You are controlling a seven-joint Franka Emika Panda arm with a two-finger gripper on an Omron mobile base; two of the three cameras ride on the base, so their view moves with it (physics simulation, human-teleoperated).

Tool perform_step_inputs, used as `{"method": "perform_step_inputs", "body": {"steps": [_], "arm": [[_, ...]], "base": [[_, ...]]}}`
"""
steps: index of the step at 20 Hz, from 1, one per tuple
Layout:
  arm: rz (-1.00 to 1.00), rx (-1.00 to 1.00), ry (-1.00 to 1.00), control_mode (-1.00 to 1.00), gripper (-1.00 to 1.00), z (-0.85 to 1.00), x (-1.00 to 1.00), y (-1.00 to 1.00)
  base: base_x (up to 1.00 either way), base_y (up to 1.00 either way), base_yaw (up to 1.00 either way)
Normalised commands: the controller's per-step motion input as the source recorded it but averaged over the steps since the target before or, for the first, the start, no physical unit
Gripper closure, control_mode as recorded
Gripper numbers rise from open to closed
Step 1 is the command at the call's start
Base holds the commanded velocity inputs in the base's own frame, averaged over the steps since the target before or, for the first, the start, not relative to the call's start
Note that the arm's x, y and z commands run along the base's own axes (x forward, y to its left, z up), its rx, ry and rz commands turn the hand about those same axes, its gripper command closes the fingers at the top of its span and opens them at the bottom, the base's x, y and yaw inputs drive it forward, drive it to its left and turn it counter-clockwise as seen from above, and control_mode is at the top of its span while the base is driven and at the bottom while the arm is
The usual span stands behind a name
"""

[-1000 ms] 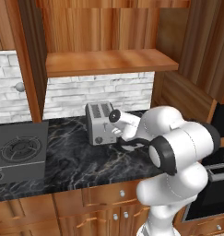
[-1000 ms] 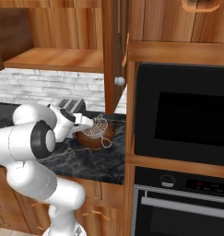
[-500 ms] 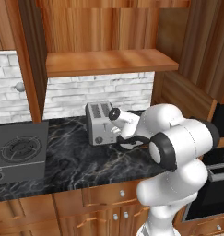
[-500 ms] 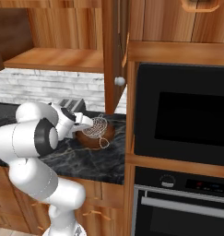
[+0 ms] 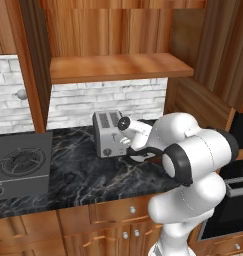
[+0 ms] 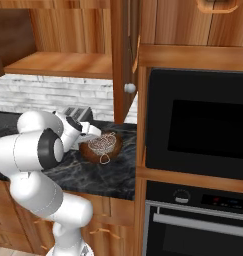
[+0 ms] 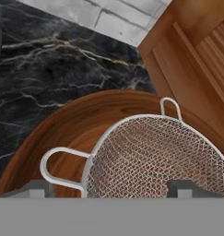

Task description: Open the cabinet and setup a tea strainer by placing it in the bowl upright.

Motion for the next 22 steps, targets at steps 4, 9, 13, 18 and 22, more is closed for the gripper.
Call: {"method": "perform_step_inputs", "body": {"steps": [4, 9, 13, 18, 22], "arm": [[0.0, 0.0, -0.01, -1.0, -1.0, 0.07, -0.03, 0.0], [0.0, 0.07, 0.0, -1.0, -1.0, 0.29, -0.2, 0.0], [0.0, 0.03, 0.0, -1.0, -1.0, 0.3, -0.22, 0.0], [0.0, 0.02, 0.01, -1.0, -1.0, 0.48, -0.26, 0.07], [0.0, 0.13, 0.08, -1.0, -1.0, 0.74, -0.85, 0.49]], "base": [[0.0, 0.0, 0.0], [0.0, 0.0, 0.0], [0.0, 0.0, 0.0], [0.0, 0.0, 0.0], [0.0, 0.0, 0.0]]}}
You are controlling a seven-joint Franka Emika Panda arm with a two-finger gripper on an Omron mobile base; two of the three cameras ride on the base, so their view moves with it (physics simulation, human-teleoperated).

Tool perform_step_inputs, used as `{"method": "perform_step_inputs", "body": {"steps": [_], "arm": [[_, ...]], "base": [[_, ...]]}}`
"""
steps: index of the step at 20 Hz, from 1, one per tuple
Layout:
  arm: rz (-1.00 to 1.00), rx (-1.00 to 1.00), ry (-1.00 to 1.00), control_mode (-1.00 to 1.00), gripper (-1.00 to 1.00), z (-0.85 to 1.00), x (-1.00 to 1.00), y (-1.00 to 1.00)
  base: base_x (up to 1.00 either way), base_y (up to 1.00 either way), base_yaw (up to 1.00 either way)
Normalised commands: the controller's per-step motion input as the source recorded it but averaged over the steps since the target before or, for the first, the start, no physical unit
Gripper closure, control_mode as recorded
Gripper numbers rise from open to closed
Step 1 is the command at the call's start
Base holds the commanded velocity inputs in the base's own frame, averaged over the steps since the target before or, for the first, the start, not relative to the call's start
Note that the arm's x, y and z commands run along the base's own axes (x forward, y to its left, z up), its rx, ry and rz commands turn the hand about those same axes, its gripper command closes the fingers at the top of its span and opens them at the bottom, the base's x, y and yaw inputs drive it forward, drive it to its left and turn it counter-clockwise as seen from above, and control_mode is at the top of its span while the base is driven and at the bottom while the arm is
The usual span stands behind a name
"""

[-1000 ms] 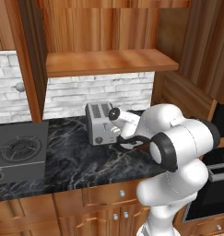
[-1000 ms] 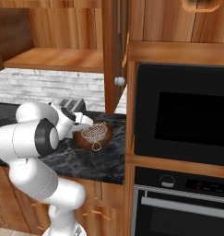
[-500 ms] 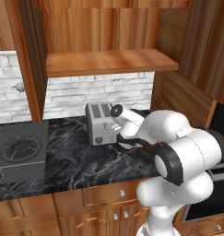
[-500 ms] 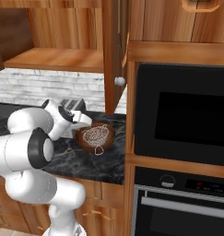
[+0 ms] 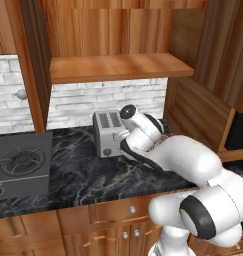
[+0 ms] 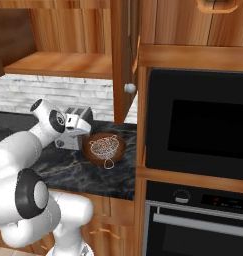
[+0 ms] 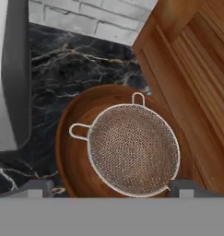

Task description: Open the cabinet and setup a tea strainer by placing it in the bowl upright.

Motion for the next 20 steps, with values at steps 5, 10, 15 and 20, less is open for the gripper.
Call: {"method": "perform_step_inputs", "body": {"steps": [5, 10, 15, 20], "arm": [[0.01, 0.21, 0.17, -1.0, -1.0, 0.49, -0.91, 0.94], [0.05, 0.23, 0.18, -1.0, -1.0, 0.41, -0.87, 0.86], [0.13, 0.25, 0.19, -1.0, -1.0, 0.2, -0.6, 0.87], [0.14, 0.19, 0.17, -1.0, -1.0, 0.21, -0.31, 0.41]], "base": [[0.0, 0.0, 0.0], [0.0, 0.0, 0.0], [0.0, 0.0, 0.0], [0.0, 0.0, 0.0]]}}
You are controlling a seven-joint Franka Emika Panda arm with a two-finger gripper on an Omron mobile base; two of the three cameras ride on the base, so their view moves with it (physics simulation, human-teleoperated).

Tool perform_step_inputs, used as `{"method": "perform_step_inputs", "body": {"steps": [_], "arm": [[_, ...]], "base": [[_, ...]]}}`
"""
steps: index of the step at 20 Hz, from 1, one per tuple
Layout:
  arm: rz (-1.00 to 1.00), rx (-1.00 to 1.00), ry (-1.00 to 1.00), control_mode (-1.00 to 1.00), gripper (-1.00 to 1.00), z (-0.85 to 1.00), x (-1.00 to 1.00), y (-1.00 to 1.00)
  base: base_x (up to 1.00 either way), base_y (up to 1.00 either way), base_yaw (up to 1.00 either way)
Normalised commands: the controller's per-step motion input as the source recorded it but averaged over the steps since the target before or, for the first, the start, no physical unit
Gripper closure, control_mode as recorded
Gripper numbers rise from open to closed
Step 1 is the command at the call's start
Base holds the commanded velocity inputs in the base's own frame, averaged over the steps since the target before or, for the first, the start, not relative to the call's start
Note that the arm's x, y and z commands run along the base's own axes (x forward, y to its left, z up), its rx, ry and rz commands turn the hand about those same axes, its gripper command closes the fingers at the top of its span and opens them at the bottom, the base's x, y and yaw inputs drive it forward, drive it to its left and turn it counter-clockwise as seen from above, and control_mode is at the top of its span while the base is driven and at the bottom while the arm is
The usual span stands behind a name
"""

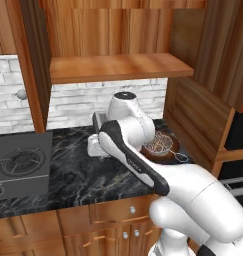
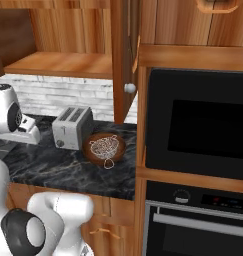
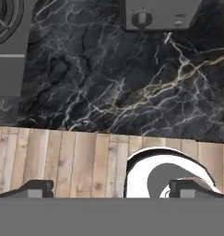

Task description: Open the cabinet and setup a tea strainer by placing it in the bowl upright.

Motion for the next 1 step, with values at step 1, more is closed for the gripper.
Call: {"method": "perform_step_inputs", "body": {"steps": [1], "arm": [[0.13, 0.15, 0.1, -1.0, -1.0, 0.19, -0.12, 0.16]], "base": [[0.0, 0.0, 0.0]]}}
